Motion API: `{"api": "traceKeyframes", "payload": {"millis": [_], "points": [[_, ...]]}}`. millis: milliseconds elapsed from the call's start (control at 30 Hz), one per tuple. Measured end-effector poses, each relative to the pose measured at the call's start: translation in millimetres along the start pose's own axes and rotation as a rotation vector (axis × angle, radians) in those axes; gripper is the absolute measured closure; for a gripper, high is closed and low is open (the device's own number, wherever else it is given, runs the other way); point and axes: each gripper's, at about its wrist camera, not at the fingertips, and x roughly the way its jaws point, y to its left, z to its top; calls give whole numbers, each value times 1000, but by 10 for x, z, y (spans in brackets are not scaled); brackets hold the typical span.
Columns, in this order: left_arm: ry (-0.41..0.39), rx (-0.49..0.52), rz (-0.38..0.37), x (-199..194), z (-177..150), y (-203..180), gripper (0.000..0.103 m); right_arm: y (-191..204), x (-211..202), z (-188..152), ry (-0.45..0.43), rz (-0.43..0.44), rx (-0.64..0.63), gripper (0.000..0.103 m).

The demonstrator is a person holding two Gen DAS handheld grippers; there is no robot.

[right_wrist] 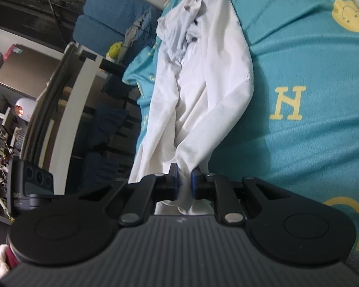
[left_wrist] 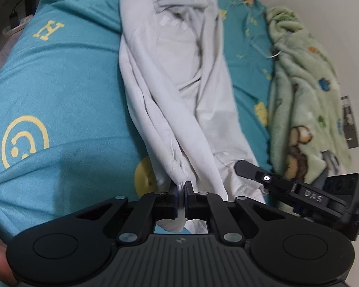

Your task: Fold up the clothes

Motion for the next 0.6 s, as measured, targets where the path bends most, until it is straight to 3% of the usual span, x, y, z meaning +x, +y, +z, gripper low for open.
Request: {"api": "traceKeyframes", "payload": {"millis": [100,233,533,600], "points": [[-16,-12,-16,-94,-56,72,98,-25,-27,22,-13,5,17,89],[3,-43,32,261,-75,181,98,-70,-12,34,-14,-14,31,90],[67,-95,125,505,-110,408,96,-137,76,37,12,-69,40,90],[70,-98,124,523,-105,412,85,-145,85,32,18,-72,41,90]]}}
